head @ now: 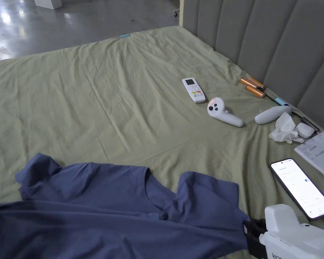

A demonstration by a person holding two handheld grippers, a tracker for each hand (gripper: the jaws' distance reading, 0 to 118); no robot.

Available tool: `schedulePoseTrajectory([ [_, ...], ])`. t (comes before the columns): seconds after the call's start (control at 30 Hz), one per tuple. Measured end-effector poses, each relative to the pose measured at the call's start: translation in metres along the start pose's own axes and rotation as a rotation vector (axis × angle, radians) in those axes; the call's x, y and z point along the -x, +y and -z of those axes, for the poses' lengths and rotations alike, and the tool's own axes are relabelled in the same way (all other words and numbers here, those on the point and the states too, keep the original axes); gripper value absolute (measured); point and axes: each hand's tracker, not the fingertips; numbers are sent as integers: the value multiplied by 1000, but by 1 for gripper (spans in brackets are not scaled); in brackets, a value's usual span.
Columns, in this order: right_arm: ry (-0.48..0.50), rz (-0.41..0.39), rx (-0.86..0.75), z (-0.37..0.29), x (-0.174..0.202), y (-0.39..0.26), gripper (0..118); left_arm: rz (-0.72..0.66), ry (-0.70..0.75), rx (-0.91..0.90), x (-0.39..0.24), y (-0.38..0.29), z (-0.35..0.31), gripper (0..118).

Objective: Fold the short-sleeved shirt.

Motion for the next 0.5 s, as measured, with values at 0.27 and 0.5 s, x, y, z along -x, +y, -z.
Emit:
schedulePoseTrajectory([
  [0.27,30,48,-179,-64,6,31,3,-109,-125,-266,38,-26,-136,5],
  [0.5,132,47,-425,-136,18,105,2,-99,-99,-588,109,-63,-340,5],
])
